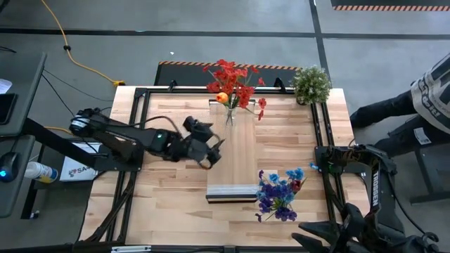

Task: Pick and place flowers into a vace then onto a shelf
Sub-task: Put the transparent vase with flowers on the shelf

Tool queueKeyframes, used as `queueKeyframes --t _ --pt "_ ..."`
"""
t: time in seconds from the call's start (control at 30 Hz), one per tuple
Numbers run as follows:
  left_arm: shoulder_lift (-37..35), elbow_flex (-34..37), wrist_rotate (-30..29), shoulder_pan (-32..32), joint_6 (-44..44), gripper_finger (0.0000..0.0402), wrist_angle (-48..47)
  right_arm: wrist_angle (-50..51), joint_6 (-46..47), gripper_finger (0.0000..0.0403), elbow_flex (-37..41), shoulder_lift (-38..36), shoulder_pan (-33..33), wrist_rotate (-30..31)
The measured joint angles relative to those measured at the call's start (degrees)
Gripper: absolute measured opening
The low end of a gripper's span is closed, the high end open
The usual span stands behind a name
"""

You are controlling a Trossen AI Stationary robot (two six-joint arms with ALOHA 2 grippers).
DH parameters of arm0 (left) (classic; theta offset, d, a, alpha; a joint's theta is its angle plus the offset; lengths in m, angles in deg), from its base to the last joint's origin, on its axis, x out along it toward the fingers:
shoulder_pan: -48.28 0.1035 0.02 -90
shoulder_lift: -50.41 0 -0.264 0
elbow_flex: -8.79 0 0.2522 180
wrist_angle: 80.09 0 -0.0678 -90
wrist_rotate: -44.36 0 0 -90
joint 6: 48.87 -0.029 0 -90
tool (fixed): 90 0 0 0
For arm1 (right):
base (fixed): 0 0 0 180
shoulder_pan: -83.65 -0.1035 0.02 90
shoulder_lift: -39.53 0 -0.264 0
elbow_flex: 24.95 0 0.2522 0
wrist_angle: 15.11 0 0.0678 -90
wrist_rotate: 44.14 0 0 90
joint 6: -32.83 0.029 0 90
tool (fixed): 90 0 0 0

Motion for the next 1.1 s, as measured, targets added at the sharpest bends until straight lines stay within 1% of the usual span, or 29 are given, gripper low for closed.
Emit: queueKeyframes --t 0.07,0.13,0.2,0.27,0.33,0.4,0.5,0.7,0.93,1.1 --pt "-1.85 0.23 -0.47 -2.32 1.51 0.0385 -4.26 0.00 -1.38 0.0118 0.00 -0.01 0.25 0.02" --pt "-2.97 0.09 -0.89 -4.86 3.34 0.0385 -5.68 0.01 -2.71 0.0118 0.00 -0.01 0.71 -0.12" --pt "-4.51 0.22 -0.96 -7.43 5.94 0.0385 -9.77 0.01 -4.03 0.0118 0.02 -0.11 1.64 -1.05" --pt "-5.37 0.03 -1.29 -9.84 8.72 0.0385 -10.79 0.04 -5.38 0.0118 0.02 -0.32 2.49 -2.12" --pt "-6.25 0.25 -1.32 -12.54 10.82 0.0385 -14.73 0.00 -6.75 0.0118 0.02 -0.51 3.98 -3.33" --pt "-6.43 0.06 -1.67 -14.69 12.69 0.0385 -15.24 0.05 -8.19 0.0118 0.02 -0.90 4.94 -3.55" --pt "-7.17 0.23 -1.78 -18.05 15.79 0.0385 -19.46 0.46 -9.20 0.0118 0.03 -2.00 6.92 -4.25" --pt "-7.18 0.19 -1.64 -21.95 20.22 0.0385 -24.21 0.23 -9.24 0.0118 0.04 -5.52 9.79 -6.53" --pt "-7.18 0.16 -1.08 -24.47 20.20 0.0385 -27.09 0.15 -9.17 0.0118 0.04 -11.05 11.53 -4.30" --pt "-7.18 0.16 -0.03 -24.43 21.21 0.0385 -30.79 0.21 -9.14 0.0118 0.02 -14.20 11.49 -3.92"
